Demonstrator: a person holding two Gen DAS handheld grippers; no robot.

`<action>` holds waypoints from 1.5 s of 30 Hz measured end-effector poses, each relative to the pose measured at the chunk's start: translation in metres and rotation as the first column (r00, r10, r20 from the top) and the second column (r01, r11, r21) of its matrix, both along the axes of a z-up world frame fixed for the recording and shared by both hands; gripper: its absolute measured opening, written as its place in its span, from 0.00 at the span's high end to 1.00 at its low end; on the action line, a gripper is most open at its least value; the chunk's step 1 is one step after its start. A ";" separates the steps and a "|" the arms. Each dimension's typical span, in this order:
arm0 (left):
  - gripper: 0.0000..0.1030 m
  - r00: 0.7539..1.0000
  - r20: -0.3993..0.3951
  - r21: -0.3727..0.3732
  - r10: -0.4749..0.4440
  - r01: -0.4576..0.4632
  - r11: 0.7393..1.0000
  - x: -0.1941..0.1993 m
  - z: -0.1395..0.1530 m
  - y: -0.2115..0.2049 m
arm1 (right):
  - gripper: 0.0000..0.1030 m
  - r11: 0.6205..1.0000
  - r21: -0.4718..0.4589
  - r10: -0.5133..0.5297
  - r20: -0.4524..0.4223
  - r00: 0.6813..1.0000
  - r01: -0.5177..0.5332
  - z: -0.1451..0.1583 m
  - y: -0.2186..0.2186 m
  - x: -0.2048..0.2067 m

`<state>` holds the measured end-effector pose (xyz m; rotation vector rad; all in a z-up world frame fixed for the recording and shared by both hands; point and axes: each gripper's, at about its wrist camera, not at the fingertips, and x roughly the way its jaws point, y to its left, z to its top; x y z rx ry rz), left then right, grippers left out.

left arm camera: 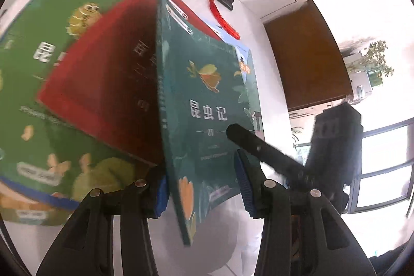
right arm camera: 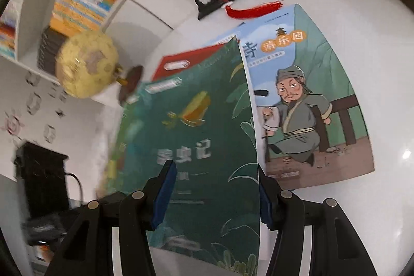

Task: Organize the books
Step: 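Carry the green book with the left gripper over the open tabletop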

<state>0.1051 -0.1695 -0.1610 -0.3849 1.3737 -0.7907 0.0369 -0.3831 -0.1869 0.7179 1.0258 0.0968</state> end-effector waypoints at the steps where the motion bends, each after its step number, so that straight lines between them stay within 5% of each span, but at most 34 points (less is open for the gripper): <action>1: 0.60 1.000 0.018 0.019 -0.002 0.002 1.000 0.000 0.000 -0.004 | 0.45 0.999 -0.033 0.019 0.004 1.000 -0.019 0.000 0.004 0.002; 5: 0.62 0.995 0.097 0.110 -0.004 -0.007 0.994 0.000 0.003 -0.017 | 0.45 0.988 -0.141 0.063 0.017 0.998 -0.060 0.006 0.019 0.002; 7: 0.72 0.985 0.175 0.159 -0.007 -0.021 0.987 -0.004 0.012 -0.018 | 0.47 0.972 -0.222 0.088 0.042 0.995 -0.076 0.011 0.026 -0.002; 12: 0.74 0.955 0.294 0.185 -0.047 -0.009 0.983 -0.015 0.039 -0.021 | 0.47 0.848 -0.504 0.231 0.073 0.970 -0.164 0.026 0.068 -0.008; 16: 0.75 0.946 0.318 0.172 -0.062 0.006 0.985 -0.020 0.053 -0.017 | 0.47 0.880 -0.459 0.212 0.142 0.967 -0.125 0.041 0.058 -0.014; 21: 0.75 0.931 0.363 0.148 -0.019 -0.037 0.988 -0.027 0.075 -0.001 | 0.47 0.822 -0.557 0.269 0.203 0.941 -0.115 0.069 0.074 -0.015; 29: 0.75 0.906 0.423 0.100 0.032 -0.082 0.992 -0.038 0.102 0.048 | 0.47 0.801 -0.589 0.319 0.262 0.911 -0.111 0.101 0.111 -0.023; 37: 0.75 0.874 0.478 0.066 0.084 -0.131 0.989 -0.041 0.133 0.128 | 0.47 0.757 -0.648 0.369 0.313 0.875 -0.087 0.144 0.190 -0.029; 45: 0.75 0.833 0.526 0.050 0.174 -0.234 0.971 -0.043 0.162 0.238 | 0.47 0.758 -0.647 0.408 0.374 0.833 -0.081 0.175 0.294 -0.027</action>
